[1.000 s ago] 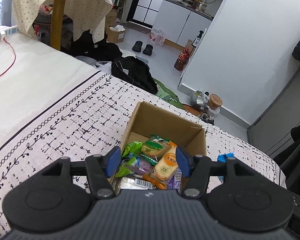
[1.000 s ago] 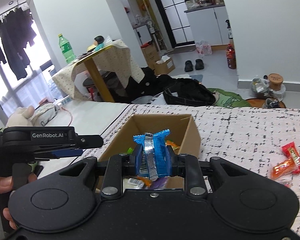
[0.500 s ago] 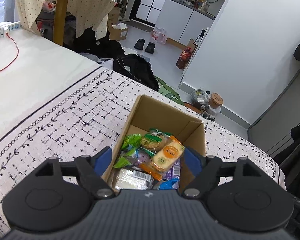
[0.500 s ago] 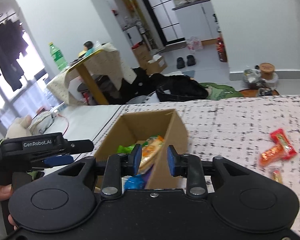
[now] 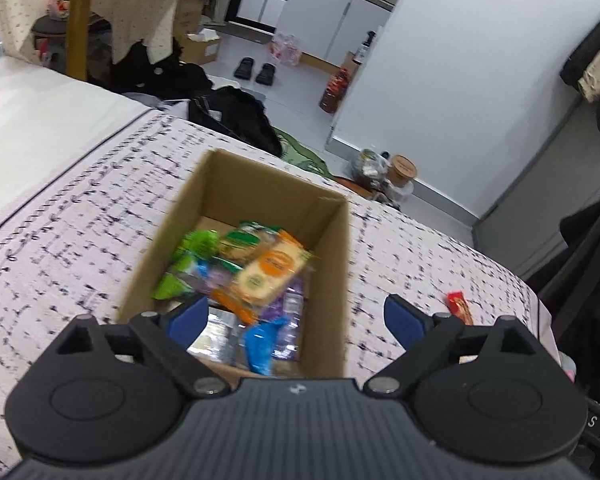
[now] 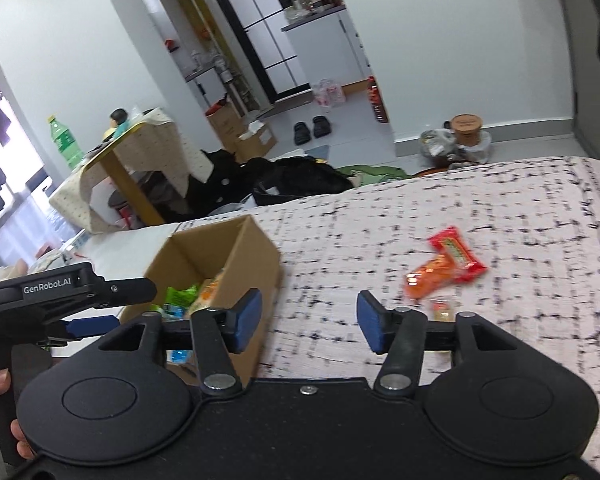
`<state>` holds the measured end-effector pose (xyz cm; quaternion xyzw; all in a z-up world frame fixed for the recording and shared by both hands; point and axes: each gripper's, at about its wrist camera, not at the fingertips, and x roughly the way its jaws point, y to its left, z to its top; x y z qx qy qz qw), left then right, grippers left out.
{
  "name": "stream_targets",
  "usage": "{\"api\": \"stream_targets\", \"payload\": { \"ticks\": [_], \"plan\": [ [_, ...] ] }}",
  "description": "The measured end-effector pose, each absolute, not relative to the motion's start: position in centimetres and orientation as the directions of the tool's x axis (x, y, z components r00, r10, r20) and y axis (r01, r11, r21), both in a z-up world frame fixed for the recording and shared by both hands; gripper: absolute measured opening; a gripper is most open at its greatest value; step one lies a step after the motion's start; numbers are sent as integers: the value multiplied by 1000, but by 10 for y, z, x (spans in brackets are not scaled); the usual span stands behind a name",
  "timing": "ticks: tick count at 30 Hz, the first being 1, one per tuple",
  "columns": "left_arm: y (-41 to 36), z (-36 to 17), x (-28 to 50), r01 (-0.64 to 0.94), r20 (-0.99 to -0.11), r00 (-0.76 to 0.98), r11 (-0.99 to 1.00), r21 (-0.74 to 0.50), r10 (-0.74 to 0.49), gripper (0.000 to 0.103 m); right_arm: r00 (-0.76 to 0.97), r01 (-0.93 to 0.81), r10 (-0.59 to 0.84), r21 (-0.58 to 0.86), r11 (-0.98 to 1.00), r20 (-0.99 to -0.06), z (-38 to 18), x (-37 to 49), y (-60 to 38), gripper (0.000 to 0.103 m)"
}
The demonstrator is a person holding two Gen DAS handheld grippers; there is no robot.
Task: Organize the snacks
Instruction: 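Move both tools back and close the right tool on the clear yellow snack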
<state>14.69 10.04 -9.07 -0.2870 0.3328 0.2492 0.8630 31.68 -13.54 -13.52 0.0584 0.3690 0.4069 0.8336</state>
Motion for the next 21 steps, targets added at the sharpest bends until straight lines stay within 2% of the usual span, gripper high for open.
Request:
{"api": "stream_targets", "payload": {
  "ticks": [3, 21],
  "plan": [
    [88, -92, 154, -604, -714, 662, 727, -326, 228, 96, 412, -623, 709, 390, 677, -572, -137, 319, -145, 58],
    [35, -90, 206, -418, -672, 733, 850, -320, 108, 93, 468, -555, 639, 360, 750, -610, -153, 340, -186, 55]
  ]
}}
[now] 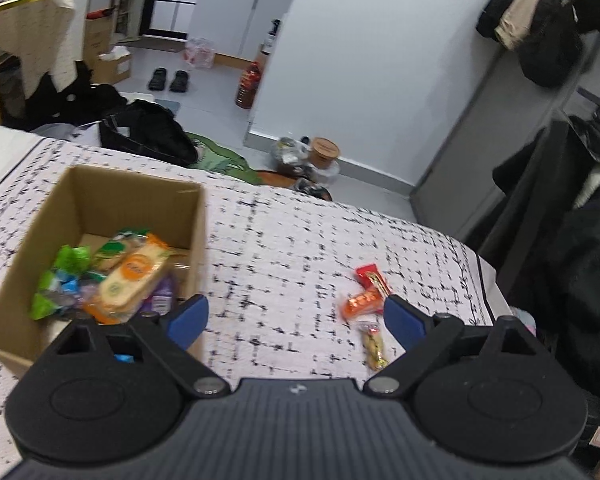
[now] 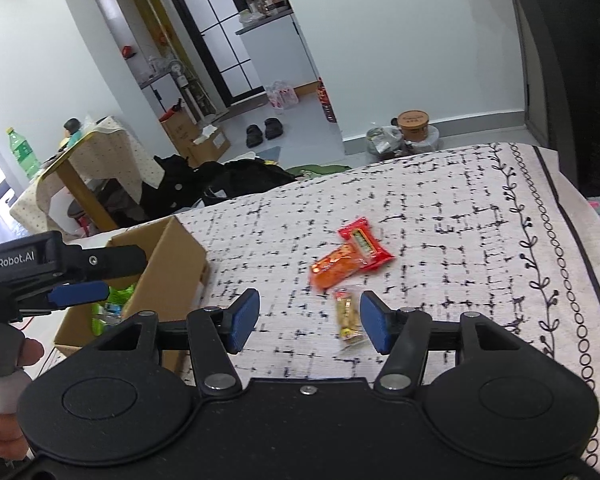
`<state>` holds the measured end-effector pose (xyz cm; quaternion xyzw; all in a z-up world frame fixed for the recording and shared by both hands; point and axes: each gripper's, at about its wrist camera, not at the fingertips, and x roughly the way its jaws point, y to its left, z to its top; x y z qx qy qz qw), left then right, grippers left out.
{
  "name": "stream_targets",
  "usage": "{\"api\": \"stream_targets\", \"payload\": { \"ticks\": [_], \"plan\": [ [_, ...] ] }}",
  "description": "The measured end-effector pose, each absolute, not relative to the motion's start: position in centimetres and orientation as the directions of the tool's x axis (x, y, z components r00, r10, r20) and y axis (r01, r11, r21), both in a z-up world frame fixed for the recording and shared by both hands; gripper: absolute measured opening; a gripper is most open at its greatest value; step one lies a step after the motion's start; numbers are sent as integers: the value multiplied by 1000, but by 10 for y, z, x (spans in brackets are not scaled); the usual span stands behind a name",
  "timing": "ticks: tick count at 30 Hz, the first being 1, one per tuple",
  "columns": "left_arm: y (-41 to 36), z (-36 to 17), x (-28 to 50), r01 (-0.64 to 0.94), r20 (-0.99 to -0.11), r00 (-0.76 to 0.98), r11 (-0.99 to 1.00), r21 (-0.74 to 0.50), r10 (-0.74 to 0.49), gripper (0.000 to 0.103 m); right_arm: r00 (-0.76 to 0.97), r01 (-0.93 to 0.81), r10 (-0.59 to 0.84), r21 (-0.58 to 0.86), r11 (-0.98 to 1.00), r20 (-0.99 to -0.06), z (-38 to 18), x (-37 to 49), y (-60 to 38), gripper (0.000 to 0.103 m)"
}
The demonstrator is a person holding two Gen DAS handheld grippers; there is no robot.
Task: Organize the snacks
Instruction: 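Move both tools back and close the right tool on the clear yellow snack, then lower the left tool onto the orange packet and close it while the right tool holds the yellow snack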
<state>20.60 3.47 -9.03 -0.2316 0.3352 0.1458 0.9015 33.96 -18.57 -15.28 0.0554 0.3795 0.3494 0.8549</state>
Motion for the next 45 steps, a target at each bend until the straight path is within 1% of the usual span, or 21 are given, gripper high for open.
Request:
{"api": "stream_targets", "payload": {
  "ticks": [5, 13, 19, 22, 31, 32, 34, 36, 37, 45],
  "plan": [
    [25, -98, 220, -386, -670, 737, 868, -312, 88, 91, 470, -544, 622, 349, 763, -627, -158, 347, -189, 52],
    [16, -112, 243, -342, -679, 732, 890, -302, 51, 76, 465, -528, 586, 323, 785, -663, -166, 357, -188, 47],
    [16, -128, 258, -334, -700, 714, 890, -311, 23, 69, 444, -535, 569, 305, 788, -692, -178, 360, -175, 47],
    [19, -134, 261, -341, -710, 704, 885, -318, 17, 67, 433, -543, 562, 294, 787, -704, -185, 362, -167, 47],
    [28, -141, 263, -374, -739, 672, 883, -285, 46, 65, 412, -543, 549, 288, 789, -727, -210, 370, -143, 47],
    [29, -142, 262, -378, -741, 669, 882, -282, 50, 65, 412, -546, 542, 278, 790, -732, -213, 371, -141, 46],
    [30, -143, 263, -382, -744, 666, 882, -275, 57, 65, 402, -547, 530, 268, 793, -746, -222, 373, -137, 35],
    [29, -144, 264, -381, -746, 663, 884, -270, 58, 65, 399, -548, 512, 250, 798, -760, -228, 375, -135, 21],
    [28, -145, 265, -380, -748, 662, 885, -268, 58, 65, 409, -550, 503, 235, 802, -761, -229, 375, -135, 20],
    [17, -149, 272, -363, -746, 664, 896, -255, 56, 65, 439, -527, 518, 256, 810, -734, -212, 374, -158, 19]
  ]
}}
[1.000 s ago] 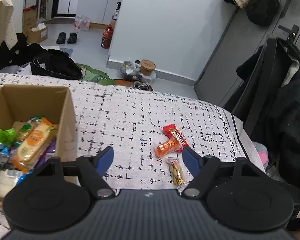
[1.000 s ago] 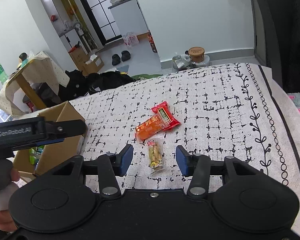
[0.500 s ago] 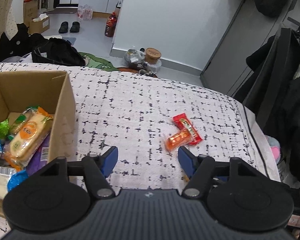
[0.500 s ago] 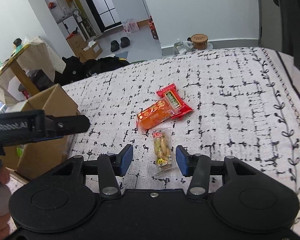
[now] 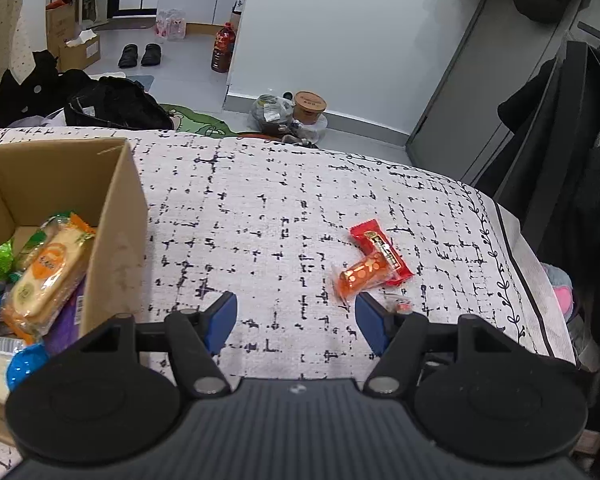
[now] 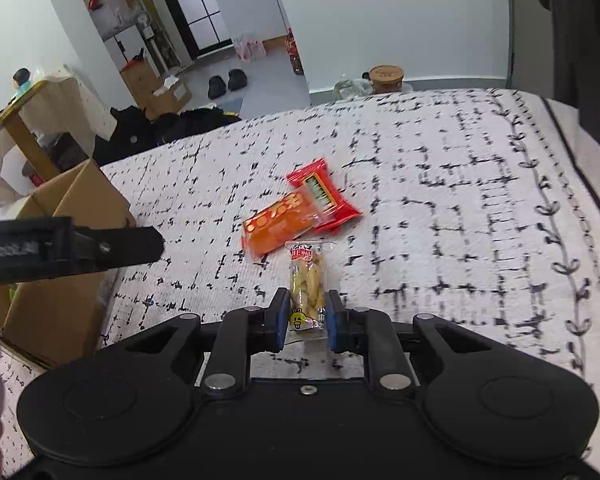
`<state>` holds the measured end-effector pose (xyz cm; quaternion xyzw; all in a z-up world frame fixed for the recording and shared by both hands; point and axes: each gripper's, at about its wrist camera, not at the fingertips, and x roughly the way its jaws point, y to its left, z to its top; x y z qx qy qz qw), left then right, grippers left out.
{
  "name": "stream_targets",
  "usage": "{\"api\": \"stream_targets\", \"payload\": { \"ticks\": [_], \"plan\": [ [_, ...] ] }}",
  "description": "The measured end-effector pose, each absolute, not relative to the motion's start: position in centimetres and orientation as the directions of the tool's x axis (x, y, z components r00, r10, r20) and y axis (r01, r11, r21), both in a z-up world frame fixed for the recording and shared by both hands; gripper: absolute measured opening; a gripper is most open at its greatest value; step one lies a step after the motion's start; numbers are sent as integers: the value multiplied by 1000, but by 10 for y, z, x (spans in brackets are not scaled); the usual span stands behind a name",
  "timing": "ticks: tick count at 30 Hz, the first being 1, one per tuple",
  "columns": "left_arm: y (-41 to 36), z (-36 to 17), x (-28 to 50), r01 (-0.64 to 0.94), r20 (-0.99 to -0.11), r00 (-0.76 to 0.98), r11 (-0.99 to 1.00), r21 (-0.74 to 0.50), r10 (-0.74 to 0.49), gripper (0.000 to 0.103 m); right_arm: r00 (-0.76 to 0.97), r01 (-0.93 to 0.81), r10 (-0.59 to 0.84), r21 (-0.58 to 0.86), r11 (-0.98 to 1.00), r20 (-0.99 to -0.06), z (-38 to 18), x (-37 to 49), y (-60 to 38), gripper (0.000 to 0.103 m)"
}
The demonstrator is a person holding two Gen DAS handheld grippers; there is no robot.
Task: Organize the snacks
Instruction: 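Lower the left tool onto the orange packet and close it while the right tool holds the yellow snack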
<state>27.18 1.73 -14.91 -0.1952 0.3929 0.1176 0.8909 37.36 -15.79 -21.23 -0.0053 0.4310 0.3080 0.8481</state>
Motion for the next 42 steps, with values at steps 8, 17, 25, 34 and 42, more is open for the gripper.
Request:
{"api": "stream_targets", "payload": {
  "ticks": [8, 17, 25, 34, 42],
  "plan": [
    [4, -159, 287, -324, -743, 668, 915, -240, 41, 65, 471, -495, 505, 258, 830, -723, -203, 377, -179, 19],
    [-9, -177, 316, -269, -762, 647, 939, -213, 13, 67, 486, -461, 481, 254, 851, -729, -198, 380, -198, 19],
    [-19, -186, 335, -235, -764, 645, 952, -196, 2, 84, 495, -444, 472, 254, 859, -730, -196, 385, -207, 19],
    [-30, -201, 354, -225, -773, 632, 968, -115, 55, 84, 494, -428, 456, 250, 869, -740, -199, 389, -216, 19],
    [-26, -203, 360, -231, -751, 656, 967, -105, 75, 74, 493, -421, 456, 255, 870, -741, -202, 391, -218, 19]
  ]
}}
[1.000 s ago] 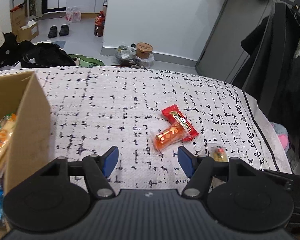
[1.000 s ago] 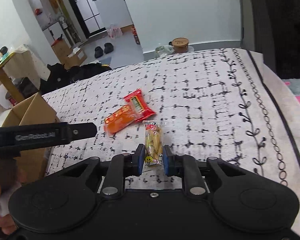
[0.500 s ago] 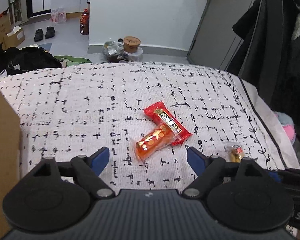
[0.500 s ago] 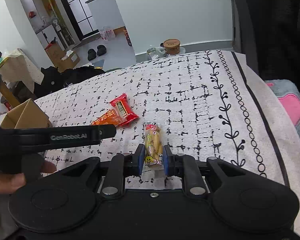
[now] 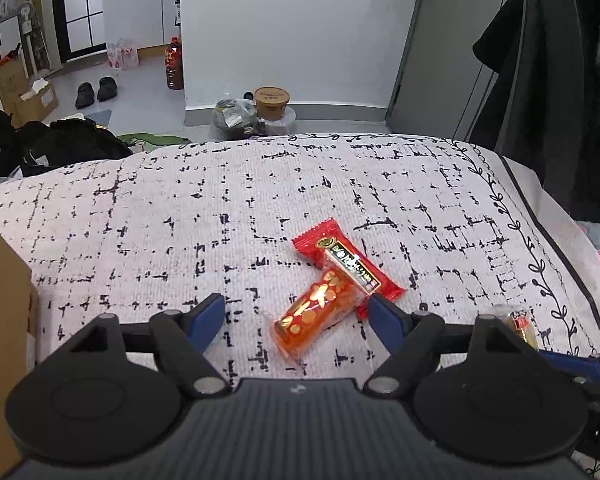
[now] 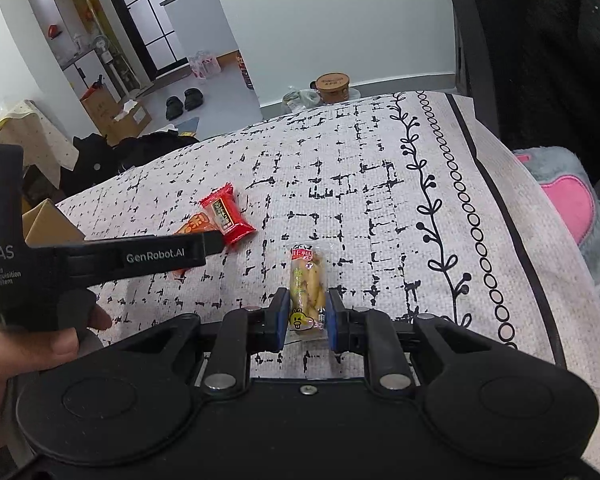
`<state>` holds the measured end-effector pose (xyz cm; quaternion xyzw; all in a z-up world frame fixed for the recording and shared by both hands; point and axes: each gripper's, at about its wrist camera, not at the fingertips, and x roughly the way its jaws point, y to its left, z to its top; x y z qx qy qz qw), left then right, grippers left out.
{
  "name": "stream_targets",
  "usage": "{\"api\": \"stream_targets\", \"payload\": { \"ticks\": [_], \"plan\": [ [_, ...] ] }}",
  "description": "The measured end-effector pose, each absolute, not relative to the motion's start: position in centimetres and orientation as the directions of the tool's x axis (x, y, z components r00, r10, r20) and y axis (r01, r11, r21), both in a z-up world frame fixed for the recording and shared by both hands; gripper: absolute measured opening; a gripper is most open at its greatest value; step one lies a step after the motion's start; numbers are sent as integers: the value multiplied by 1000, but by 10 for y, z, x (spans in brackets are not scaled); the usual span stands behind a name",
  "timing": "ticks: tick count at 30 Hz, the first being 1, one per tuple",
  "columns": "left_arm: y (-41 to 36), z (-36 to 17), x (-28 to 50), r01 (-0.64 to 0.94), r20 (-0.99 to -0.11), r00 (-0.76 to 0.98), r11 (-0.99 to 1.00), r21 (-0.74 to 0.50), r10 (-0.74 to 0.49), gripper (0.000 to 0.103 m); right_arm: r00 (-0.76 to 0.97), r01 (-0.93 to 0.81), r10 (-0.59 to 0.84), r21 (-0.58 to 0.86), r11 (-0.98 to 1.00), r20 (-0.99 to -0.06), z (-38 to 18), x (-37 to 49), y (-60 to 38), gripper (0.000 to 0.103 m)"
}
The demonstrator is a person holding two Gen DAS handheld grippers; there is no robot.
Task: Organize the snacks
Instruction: 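Lower the left tool onto the orange packet and close it while the right tool holds the yellow snack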
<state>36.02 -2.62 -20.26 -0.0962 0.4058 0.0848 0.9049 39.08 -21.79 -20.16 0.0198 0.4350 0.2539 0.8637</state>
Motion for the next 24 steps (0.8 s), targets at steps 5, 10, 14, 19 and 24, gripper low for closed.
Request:
{"api": "stream_targets", "payload": {
  "ticks": [5, 10, 14, 19, 24],
  "plan": [
    [-27, -205, 356, -218, -763, 644, 970, -111, 57, 43, 494, -416, 455, 258, 872, -741, -204, 390, -218, 19],
    [-24, -201, 346, -217, -770, 637, 966, -138, 33, 19, 503, -402, 456, 269, 875, -734, -203, 391, -216, 19],
    [-21, -197, 336, -232, -770, 637, 960, -155, 30, 19, 511, -406, 468, 278, 871, -721, -198, 390, -213, 19],
    [-16, -189, 323, -243, -763, 646, 955, -170, 28, 18, 515, -415, 484, 289, 863, -707, -194, 387, -207, 19],
    [-11, -175, 313, -253, -751, 660, 949, -186, 29, 18, 516, -425, 502, 301, 854, -695, -190, 383, -198, 19]
  ]
}}
